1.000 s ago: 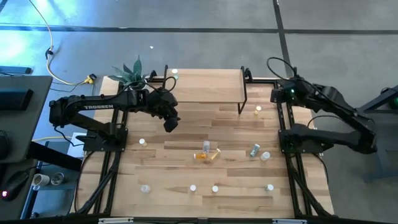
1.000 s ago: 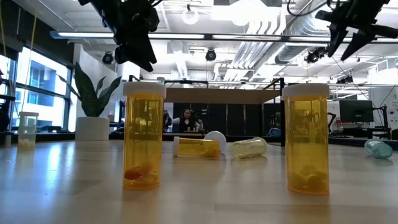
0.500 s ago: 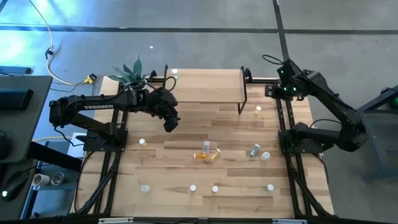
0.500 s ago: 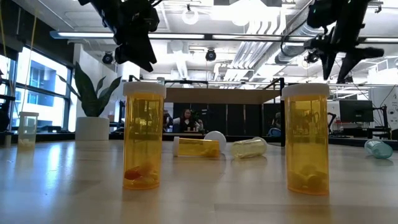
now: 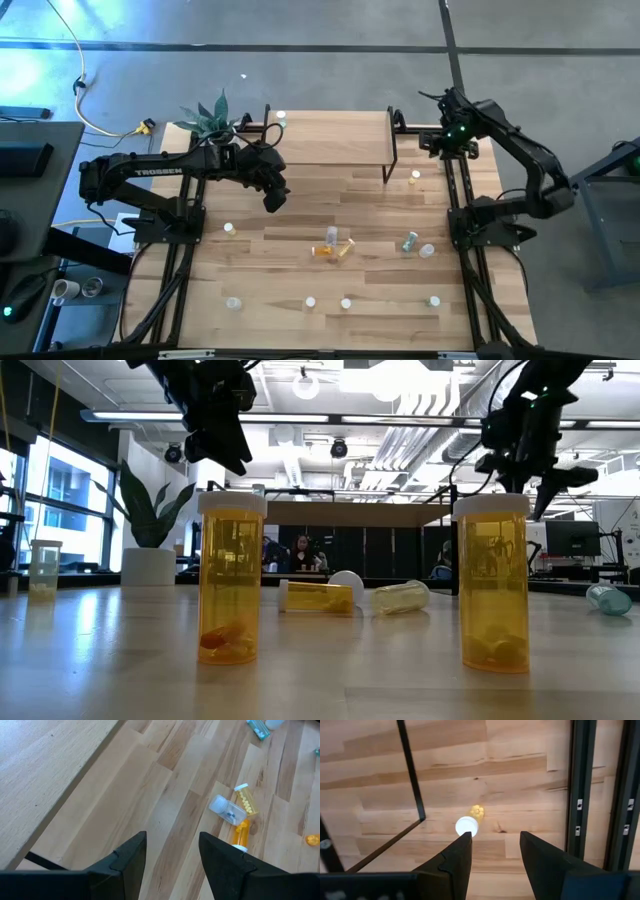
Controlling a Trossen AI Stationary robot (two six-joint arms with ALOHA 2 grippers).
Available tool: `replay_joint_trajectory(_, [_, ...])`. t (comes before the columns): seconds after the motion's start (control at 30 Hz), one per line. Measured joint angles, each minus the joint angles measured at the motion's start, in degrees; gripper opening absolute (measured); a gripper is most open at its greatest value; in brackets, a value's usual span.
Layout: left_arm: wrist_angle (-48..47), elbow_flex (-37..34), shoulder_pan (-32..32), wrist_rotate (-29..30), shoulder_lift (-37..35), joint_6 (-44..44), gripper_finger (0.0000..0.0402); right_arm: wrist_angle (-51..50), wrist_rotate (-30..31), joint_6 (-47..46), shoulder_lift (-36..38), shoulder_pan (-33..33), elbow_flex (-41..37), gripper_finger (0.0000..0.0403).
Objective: Pick and place medicine bottles onto shelf by color
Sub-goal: Put the top right yellow pill bottle on the shelf
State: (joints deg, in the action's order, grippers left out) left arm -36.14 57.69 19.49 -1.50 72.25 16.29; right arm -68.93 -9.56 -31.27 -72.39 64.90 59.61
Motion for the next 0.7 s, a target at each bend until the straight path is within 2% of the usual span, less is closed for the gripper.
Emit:
replay_joint_trajectory(0.3, [0.00, 0.00, 0.00, 0.00, 0.00, 0.00, 0.0170, 0.18, -0.68, 1.60, -4.94, -0.01, 0.00, 0.0159])
replay_joint_trajectory(0.5, [-0.03, 0.00, 0.00, -0.02, 0.00, -0.02, 0.0170, 0.54, -1.53, 1.72, -7.38, -0.04, 0.00, 0.0177])
replay_joint_trajectory(0.7, [-0.04, 0.00, -0.01, -0.02, 0.00, 0.00, 0.0170, 1.01, -1.15, -1.08, -7.82, -1.65, 0.00, 0.0185])
